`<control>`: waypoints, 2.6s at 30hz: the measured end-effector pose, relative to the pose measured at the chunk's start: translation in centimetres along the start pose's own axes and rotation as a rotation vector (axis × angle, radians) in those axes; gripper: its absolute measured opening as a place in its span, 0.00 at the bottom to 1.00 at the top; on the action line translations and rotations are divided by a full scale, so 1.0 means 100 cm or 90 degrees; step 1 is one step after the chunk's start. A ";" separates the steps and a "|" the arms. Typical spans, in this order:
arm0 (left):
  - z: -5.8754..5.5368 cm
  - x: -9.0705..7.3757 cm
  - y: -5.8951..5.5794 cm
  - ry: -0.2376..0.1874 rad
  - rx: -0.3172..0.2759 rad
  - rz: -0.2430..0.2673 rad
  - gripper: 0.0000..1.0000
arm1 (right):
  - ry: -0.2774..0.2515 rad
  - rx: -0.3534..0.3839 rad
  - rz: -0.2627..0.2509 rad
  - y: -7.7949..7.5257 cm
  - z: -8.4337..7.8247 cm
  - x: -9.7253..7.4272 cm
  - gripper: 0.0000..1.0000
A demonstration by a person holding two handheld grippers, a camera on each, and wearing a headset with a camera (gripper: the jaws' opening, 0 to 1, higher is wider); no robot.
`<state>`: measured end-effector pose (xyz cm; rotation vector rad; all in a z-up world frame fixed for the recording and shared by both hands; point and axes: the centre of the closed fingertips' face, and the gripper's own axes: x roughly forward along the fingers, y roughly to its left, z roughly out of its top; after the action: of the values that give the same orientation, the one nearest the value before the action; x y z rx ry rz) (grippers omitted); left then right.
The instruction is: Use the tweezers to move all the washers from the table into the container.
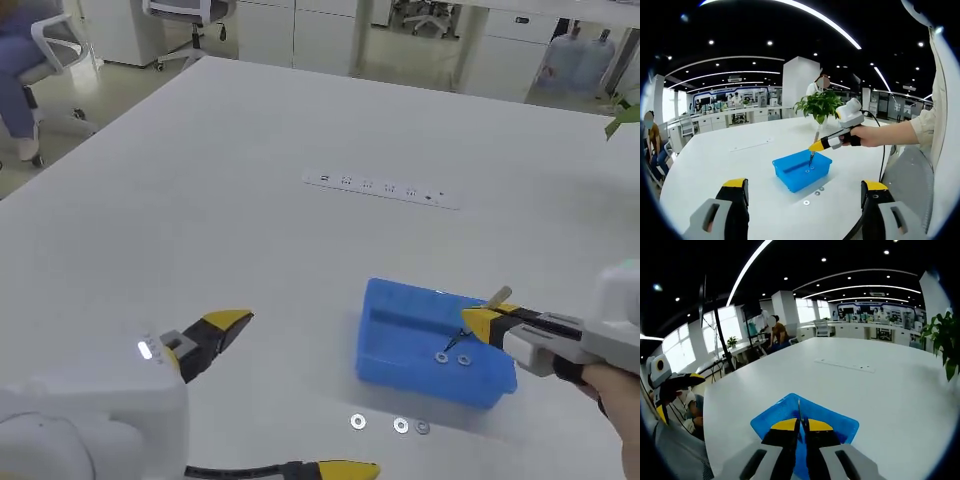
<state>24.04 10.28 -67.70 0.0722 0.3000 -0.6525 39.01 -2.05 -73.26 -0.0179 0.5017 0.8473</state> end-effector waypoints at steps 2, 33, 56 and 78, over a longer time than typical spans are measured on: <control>0.000 0.000 0.000 0.000 -0.001 0.000 0.95 | -0.001 0.001 0.000 0.000 0.000 0.000 0.02; -0.006 0.007 -0.009 0.017 0.005 -0.024 0.95 | 0.032 0.003 0.098 0.066 -0.047 -0.021 0.02; -0.011 0.005 -0.007 0.026 0.002 -0.023 0.94 | 0.058 -0.020 0.114 0.065 -0.056 -0.017 0.03; -0.012 0.006 -0.008 0.028 0.001 -0.027 0.94 | 0.111 -0.221 0.133 0.089 -0.062 -0.007 0.02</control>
<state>23.75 9.48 -68.98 0.0823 0.3440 -0.6934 29.59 2.10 -76.82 -0.3653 0.5200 1.1357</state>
